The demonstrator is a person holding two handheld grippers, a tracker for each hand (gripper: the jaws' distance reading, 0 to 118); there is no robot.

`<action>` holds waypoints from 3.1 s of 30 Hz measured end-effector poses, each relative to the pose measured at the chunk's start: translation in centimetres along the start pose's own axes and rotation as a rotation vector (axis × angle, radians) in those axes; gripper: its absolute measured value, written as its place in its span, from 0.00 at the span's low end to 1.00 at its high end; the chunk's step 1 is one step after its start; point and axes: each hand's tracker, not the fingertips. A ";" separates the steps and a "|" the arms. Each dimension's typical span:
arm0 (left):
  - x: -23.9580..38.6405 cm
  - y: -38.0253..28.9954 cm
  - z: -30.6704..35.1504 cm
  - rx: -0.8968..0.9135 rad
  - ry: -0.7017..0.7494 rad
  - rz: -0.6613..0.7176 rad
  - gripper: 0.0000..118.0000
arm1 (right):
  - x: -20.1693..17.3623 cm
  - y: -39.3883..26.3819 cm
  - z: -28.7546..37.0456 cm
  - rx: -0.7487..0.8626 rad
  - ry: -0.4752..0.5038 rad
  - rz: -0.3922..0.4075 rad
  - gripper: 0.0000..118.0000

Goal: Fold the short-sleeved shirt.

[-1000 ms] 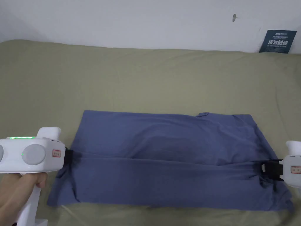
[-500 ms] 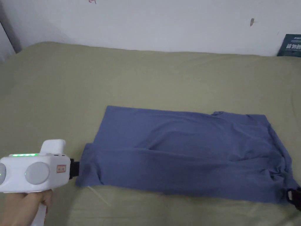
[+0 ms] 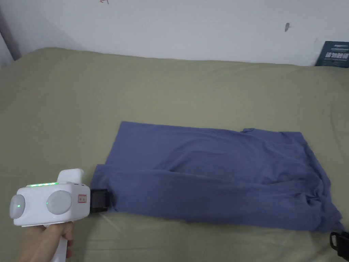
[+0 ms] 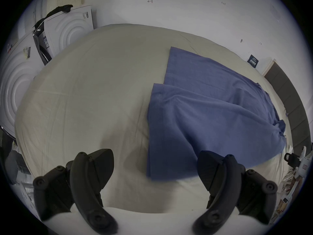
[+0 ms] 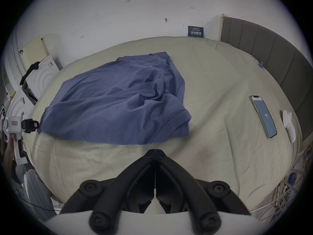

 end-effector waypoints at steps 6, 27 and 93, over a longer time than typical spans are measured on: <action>2.2 -0.6 -0.6 -0.014 0.042 -0.100 0.68 | 0.6 0.8 -0.8 -0.005 -0.007 0.011 0.02; 3.7 -0.3 0.7 -0.036 -0.007 -0.130 0.05 | 1.7 4.2 -6.9 -0.082 -0.015 -0.003 0.78; 4.4 9.7 -2.6 0.047 0.032 -0.155 0.65 | -1.6 8.4 -0.1 0.119 0.006 0.027 0.02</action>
